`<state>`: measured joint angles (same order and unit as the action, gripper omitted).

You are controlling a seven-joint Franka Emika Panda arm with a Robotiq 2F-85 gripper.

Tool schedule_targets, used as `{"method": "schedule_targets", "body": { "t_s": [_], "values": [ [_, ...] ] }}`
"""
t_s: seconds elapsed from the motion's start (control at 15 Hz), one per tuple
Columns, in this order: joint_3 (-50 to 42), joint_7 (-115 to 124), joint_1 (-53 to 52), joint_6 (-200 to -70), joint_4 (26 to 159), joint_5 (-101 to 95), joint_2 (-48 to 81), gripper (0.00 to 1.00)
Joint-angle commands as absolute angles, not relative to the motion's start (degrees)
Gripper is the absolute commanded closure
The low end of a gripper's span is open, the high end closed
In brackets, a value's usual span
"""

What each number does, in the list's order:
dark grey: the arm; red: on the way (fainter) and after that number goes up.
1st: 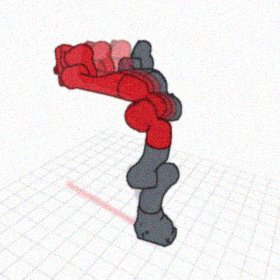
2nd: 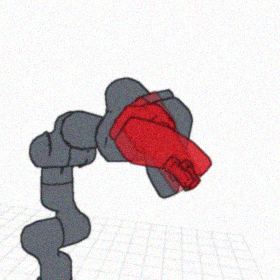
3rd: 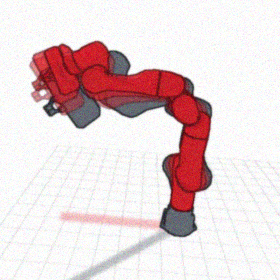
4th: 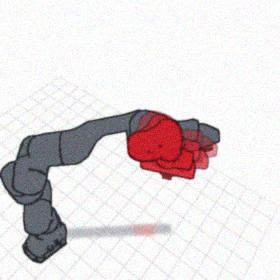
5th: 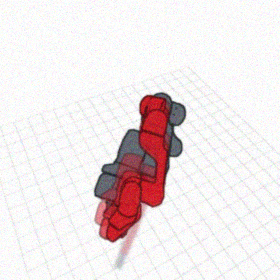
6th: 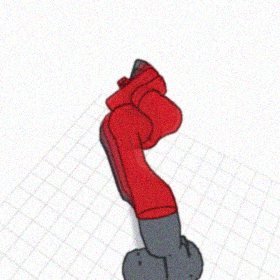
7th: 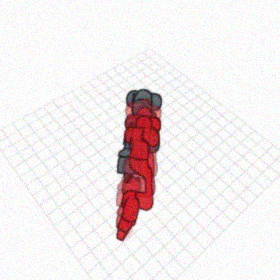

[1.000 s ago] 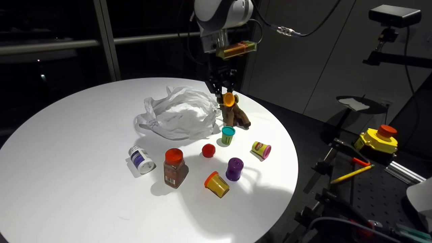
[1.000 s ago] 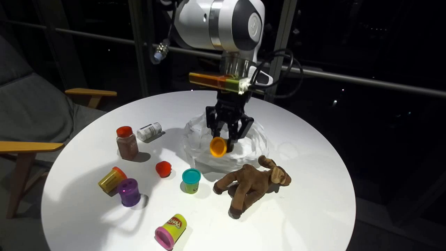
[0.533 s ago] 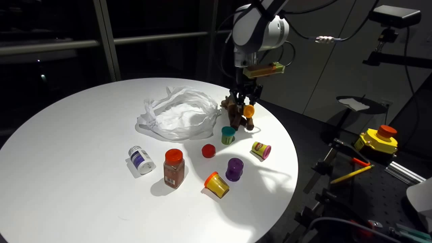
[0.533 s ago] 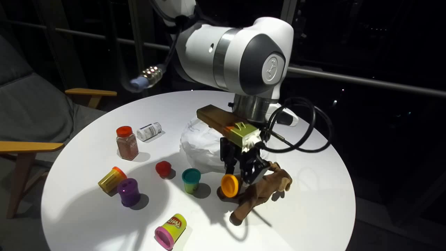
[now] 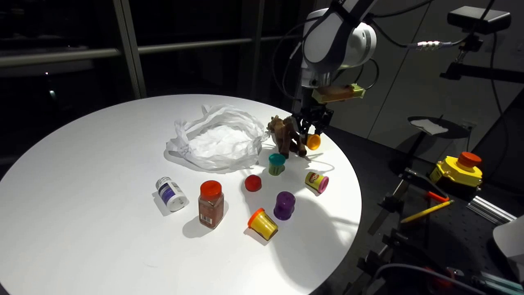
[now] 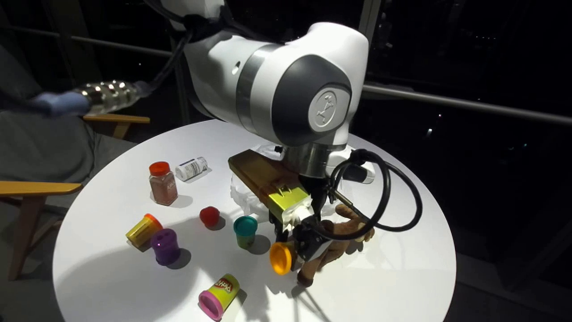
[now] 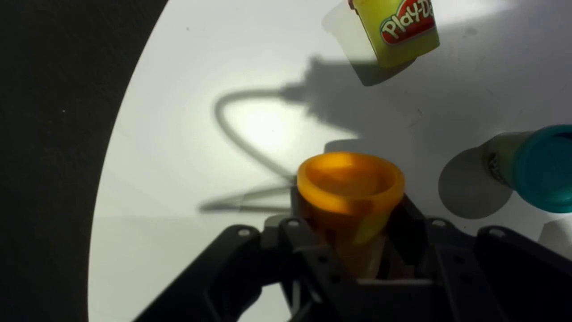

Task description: Remove the objects in the plastic and put them on the table

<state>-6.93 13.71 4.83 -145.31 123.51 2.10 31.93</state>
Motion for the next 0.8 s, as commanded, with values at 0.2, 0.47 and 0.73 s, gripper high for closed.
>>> {"method": "schedule_targets", "body": {
  "t_s": [0.2, 0.47, 0.73],
  "values": [
    [-8.13, 17.82, 2.45, -152.17, 122.91, 2.89, 36.35, 0.78],
    [-9.32, 19.37, 1.32, -152.03, 120.57, 2.74, 40.01, 0.78],
    [-11.74, 20.98, 0.04, -151.69, 117.38, 2.04, 42.36, 0.78]
  ]
}}
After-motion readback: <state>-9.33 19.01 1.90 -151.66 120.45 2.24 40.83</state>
